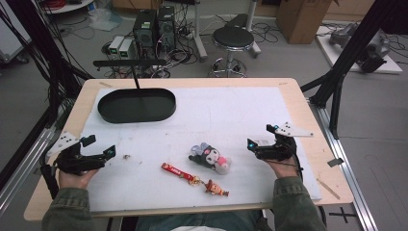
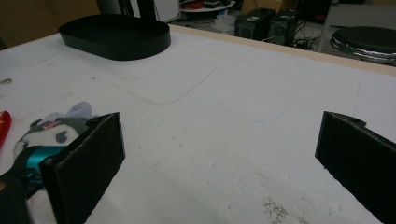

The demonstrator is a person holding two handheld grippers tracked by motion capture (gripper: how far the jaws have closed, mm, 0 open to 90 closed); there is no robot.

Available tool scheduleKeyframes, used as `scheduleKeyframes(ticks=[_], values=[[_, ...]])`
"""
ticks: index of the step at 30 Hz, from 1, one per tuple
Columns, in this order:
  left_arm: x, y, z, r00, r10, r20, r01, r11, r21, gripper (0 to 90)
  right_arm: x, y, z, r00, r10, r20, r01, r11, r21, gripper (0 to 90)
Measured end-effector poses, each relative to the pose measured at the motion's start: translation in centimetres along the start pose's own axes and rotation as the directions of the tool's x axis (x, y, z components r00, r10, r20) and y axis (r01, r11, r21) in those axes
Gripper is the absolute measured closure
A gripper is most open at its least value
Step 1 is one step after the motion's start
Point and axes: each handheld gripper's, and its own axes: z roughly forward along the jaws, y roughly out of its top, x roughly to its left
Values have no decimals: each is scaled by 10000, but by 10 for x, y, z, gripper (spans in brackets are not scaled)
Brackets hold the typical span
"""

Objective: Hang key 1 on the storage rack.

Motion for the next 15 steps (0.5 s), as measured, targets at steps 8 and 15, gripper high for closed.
scheduleKeyframes(ticks=[8, 15], values=[[0, 0, 0, 10000, 28, 16, -28, 10000, 26, 70, 0, 0, 0, 10000, 30, 10, -30, 10000, -3, 6], [0, 0, 0, 10000, -1, 12, 1, 10000, 23, 70, 0, 0, -1, 10000, 8, 18, -8, 10000, -7, 6]])
